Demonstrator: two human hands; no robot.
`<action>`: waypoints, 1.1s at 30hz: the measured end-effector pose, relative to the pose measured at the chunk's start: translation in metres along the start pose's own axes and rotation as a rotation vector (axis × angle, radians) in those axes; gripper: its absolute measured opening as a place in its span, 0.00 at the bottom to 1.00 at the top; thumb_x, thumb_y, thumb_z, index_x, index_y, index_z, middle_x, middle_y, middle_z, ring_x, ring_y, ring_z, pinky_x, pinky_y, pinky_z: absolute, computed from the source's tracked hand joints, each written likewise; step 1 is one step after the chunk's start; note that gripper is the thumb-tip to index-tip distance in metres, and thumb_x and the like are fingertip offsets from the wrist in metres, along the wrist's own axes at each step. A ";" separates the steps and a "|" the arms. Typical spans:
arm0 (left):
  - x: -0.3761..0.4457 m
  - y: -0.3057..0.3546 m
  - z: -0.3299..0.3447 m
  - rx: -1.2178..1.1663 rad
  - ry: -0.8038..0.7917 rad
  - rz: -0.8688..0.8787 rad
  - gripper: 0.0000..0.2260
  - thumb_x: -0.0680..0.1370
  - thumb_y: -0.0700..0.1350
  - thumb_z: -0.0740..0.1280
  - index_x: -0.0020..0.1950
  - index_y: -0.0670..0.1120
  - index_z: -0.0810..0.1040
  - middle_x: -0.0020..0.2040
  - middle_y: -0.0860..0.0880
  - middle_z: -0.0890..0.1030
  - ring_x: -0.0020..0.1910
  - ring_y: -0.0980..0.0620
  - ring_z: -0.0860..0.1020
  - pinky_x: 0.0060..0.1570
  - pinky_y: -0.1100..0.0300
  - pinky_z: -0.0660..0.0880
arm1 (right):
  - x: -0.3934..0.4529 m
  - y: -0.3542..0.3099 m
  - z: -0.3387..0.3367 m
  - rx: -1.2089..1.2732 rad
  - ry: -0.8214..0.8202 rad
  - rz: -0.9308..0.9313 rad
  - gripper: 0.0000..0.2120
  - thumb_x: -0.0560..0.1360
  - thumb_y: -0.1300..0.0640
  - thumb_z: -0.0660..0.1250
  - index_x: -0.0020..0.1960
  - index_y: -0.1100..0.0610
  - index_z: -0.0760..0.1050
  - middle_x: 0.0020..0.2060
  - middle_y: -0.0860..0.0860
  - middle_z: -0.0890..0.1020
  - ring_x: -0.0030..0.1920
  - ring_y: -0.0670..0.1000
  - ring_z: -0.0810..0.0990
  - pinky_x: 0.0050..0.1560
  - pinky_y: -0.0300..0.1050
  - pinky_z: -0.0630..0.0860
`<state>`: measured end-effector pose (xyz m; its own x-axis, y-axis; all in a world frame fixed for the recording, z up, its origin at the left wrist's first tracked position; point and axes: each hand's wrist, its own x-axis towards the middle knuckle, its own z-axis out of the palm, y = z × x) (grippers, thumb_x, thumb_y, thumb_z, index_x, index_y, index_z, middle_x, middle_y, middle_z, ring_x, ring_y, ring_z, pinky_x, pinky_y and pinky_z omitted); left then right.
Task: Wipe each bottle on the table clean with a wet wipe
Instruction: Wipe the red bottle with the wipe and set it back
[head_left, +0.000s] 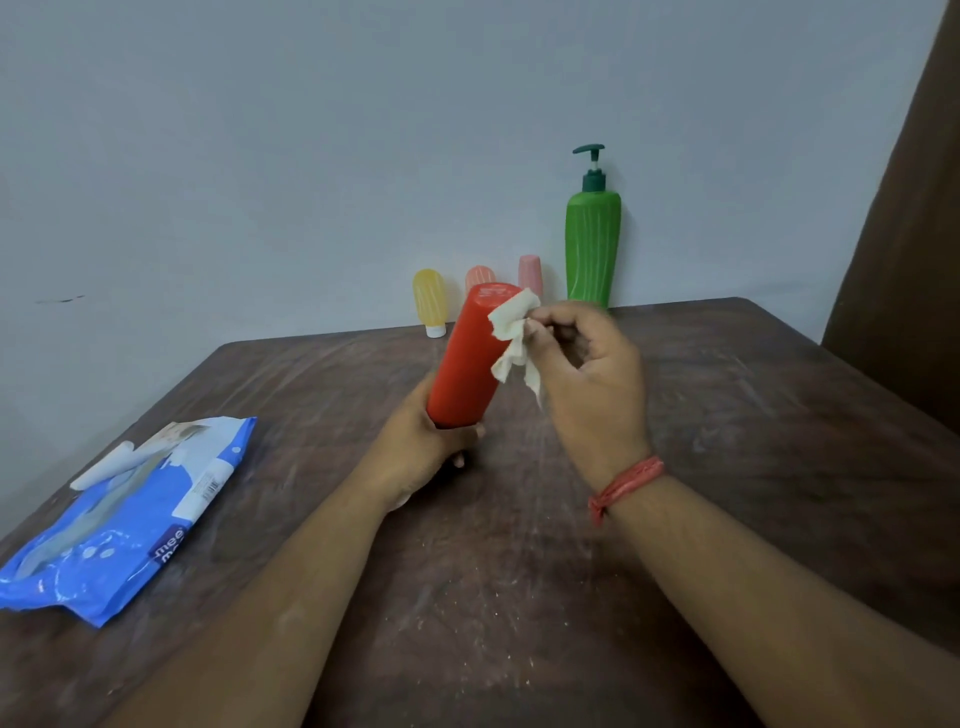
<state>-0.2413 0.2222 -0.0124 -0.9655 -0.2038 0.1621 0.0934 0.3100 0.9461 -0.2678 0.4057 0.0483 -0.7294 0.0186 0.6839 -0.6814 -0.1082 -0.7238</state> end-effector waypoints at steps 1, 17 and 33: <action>0.000 -0.001 -0.001 -0.017 0.009 0.006 0.24 0.73 0.41 0.77 0.63 0.60 0.75 0.45 0.51 0.84 0.31 0.52 0.78 0.33 0.61 0.77 | -0.001 -0.003 0.002 -0.013 0.032 0.007 0.09 0.77 0.60 0.69 0.45 0.45 0.79 0.44 0.49 0.82 0.47 0.50 0.82 0.49 0.52 0.81; 0.006 -0.010 -0.004 0.088 -0.029 0.070 0.20 0.73 0.43 0.75 0.59 0.58 0.73 0.46 0.50 0.84 0.34 0.52 0.82 0.39 0.56 0.80 | 0.003 -0.008 -0.012 -0.650 -0.140 -0.508 0.17 0.74 0.68 0.71 0.62 0.59 0.78 0.56 0.52 0.80 0.57 0.51 0.74 0.60 0.39 0.71; 0.002 -0.003 0.003 0.026 -0.166 0.027 0.22 0.71 0.47 0.77 0.61 0.60 0.74 0.40 0.52 0.83 0.35 0.54 0.79 0.35 0.59 0.76 | 0.004 0.013 -0.002 0.009 -0.053 0.257 0.07 0.81 0.51 0.63 0.49 0.48 0.80 0.44 0.54 0.84 0.46 0.56 0.83 0.49 0.59 0.80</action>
<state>-0.2445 0.2238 -0.0158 -0.9898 -0.0396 0.1367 0.1155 0.3377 0.9341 -0.2795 0.4066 0.0410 -0.8742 -0.0627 0.4815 -0.4732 -0.1117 -0.8738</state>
